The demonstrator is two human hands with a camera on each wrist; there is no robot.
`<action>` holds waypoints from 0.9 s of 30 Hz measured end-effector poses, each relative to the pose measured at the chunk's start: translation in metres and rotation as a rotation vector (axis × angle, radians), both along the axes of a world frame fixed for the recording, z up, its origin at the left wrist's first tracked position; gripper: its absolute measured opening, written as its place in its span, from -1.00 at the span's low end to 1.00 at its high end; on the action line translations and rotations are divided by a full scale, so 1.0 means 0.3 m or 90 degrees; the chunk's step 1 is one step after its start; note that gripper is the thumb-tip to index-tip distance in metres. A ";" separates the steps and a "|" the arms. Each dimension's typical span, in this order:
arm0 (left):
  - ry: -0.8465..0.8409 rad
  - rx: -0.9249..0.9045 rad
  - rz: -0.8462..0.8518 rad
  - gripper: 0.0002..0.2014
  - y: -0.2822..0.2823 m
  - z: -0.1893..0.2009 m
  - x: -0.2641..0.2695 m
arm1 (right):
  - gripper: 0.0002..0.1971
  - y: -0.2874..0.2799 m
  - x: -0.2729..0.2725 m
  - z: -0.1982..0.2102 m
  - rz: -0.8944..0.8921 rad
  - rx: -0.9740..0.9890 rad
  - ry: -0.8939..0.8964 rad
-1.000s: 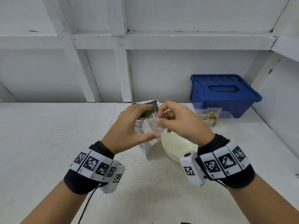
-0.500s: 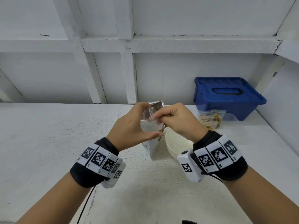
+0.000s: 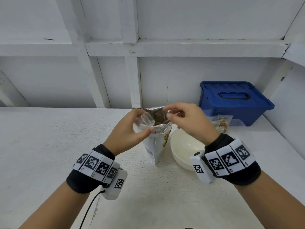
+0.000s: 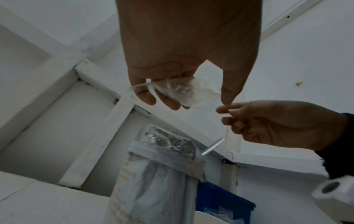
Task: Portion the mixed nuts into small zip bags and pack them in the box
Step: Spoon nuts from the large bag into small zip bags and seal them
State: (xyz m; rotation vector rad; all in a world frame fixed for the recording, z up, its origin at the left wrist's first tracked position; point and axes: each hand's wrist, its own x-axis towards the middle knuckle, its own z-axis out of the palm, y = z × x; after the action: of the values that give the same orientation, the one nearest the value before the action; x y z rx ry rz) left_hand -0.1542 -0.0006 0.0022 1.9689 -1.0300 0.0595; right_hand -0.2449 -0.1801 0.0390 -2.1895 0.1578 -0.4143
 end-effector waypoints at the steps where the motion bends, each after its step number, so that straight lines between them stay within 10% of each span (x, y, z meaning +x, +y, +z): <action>1: 0.015 0.003 0.017 -0.66 0.008 -0.005 0.015 | -0.80 -0.021 0.000 0.000 -0.042 -0.025 -0.024; 8: 0.152 0.038 0.086 -0.65 0.019 -0.062 0.116 | -0.60 -0.132 0.043 -0.039 -0.182 -0.161 0.016; 16: 0.189 0.034 0.071 -0.69 -0.008 -0.067 0.137 | -0.89 -0.095 0.093 -0.133 -0.131 0.184 0.008; 27: 0.175 0.030 0.079 -0.68 -0.009 -0.068 0.141 | -0.80 -0.068 0.148 -0.111 -0.060 -0.269 -0.167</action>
State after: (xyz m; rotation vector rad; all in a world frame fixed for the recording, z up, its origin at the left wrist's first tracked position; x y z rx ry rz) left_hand -0.1119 -0.0032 -0.0182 2.0153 -0.7368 -0.1644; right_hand -0.2006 -0.2005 0.0056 -2.5171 0.0305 -0.8465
